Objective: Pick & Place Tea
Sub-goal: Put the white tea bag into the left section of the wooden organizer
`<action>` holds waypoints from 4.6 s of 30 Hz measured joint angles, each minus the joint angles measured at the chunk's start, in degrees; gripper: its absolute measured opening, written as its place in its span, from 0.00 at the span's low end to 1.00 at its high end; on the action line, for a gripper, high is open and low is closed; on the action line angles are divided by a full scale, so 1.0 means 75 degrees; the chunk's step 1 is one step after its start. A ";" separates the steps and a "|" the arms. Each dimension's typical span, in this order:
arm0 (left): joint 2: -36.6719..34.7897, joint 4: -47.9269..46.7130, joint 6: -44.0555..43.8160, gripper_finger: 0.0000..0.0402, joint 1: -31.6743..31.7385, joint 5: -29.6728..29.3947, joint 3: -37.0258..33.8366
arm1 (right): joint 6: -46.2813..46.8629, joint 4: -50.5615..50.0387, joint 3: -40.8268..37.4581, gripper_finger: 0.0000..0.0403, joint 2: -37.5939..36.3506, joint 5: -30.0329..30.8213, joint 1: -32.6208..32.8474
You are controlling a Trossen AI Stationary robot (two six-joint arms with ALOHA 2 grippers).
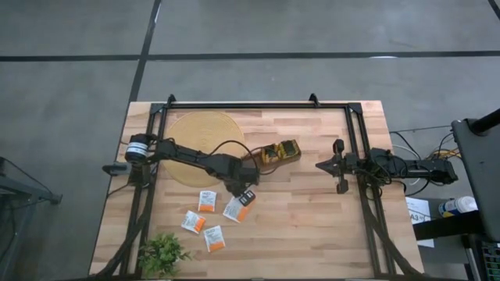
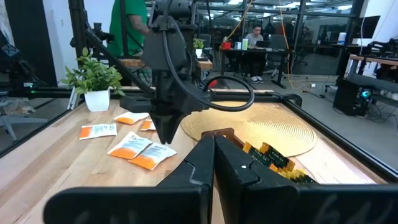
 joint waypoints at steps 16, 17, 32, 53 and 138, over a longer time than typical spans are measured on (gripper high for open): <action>-0.0009 -0.0143 -0.1497 0.38 -0.0327 -0.0057 -0.0003 | 0.0000 0.0001 0.0000 0.02 0.0000 0.0002 0.0000; -0.0009 -0.0022 -0.1588 0.38 -0.0350 -0.0057 -0.0003 | 0.0000 0.0001 0.0000 0.02 0.0000 -0.0001 0.0003; -0.0018 0.0077 -0.2083 0.38 -0.0388 -0.0336 -0.0249 | 0.0000 -0.0001 0.0000 0.02 0.0000 0.0002 0.0000; -0.0029 0.1181 -0.2402 0.38 -0.0388 -0.0278 -0.0753 | 0.0000 -0.0002 0.0000 0.02 0.0003 0.0003 0.0002; -0.0050 0.0139 -0.1903 0.40 -0.0440 0.0723 0.0560 | 0.0000 0.0000 0.0000 0.02 0.0005 -0.0001 0.0001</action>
